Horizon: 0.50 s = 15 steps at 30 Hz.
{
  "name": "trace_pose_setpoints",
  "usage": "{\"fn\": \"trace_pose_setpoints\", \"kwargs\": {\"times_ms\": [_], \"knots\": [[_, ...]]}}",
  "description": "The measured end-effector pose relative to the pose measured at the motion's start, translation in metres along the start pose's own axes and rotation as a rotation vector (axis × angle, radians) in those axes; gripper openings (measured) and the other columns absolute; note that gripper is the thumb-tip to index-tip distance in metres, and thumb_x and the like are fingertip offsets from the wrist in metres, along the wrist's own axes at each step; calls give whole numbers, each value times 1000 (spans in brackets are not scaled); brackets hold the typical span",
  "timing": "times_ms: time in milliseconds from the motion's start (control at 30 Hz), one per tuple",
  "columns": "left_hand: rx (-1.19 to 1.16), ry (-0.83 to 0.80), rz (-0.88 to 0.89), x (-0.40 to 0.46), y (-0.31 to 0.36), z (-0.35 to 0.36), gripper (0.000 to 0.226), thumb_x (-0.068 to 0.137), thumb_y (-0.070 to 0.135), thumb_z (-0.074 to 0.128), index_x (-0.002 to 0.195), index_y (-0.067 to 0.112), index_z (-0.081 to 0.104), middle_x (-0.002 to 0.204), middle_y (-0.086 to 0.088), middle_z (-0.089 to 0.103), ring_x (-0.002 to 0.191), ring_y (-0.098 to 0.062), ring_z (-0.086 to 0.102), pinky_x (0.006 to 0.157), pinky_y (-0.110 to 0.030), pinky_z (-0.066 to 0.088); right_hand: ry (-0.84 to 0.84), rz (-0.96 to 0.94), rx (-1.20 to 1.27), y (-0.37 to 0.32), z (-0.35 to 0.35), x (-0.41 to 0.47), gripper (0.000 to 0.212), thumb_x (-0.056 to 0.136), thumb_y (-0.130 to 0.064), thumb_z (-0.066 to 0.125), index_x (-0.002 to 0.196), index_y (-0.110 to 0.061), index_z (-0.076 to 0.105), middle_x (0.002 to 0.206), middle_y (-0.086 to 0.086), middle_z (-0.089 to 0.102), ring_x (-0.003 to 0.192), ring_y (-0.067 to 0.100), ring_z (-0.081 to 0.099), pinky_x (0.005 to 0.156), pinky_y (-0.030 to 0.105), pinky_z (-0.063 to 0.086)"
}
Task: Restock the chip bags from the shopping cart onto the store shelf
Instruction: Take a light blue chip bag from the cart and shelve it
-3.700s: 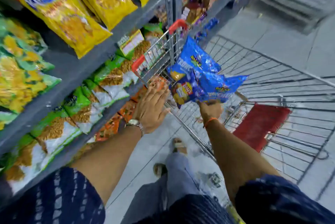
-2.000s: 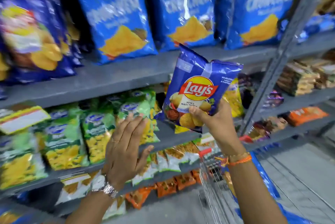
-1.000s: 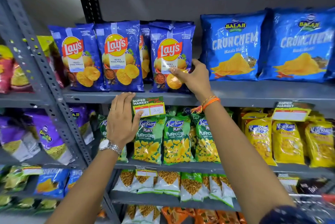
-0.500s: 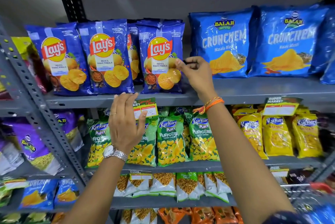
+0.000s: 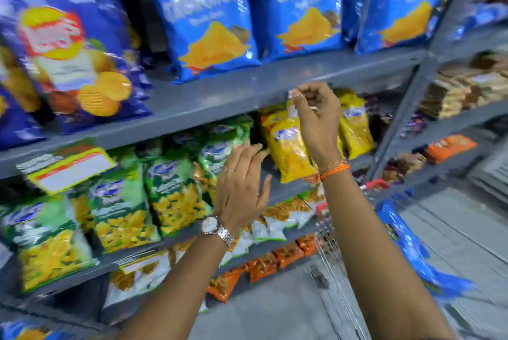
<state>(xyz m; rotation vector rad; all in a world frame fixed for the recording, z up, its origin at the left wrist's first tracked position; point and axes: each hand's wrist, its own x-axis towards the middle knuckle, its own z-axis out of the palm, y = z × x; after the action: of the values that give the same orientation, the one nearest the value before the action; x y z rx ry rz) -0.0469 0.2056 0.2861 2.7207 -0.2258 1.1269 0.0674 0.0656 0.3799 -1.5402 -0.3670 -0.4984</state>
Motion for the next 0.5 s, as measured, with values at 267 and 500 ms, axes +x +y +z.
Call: {"fn": "trace_pose_setpoints", "kwargs": {"times_ms": [267, 500], "knots": [[-196, -550, 154, -51, 117, 159, 54, 91, 35, 54, 131, 2, 63, 136, -17, 62, 129, -37, 58, 119, -40, 28, 282, 492, -151, 172, -194, -70, 23, 93, 5, 63, 83, -15, 57, 73, 5, 59, 64, 4, 58, 68, 17, 48], [-327, -836, 247, -125, 169, 263, 55, 91, 39, 52, 123, -3, 66, 128, -20, 66, 121, -38, 63, 116, -40, 31, 762, 874, -139, 277, -305, -188, 46, 78, 33, 60, 77, -12, 50, 50, -9, 55, 50, -5, 50, 58, 8, 44]]}}
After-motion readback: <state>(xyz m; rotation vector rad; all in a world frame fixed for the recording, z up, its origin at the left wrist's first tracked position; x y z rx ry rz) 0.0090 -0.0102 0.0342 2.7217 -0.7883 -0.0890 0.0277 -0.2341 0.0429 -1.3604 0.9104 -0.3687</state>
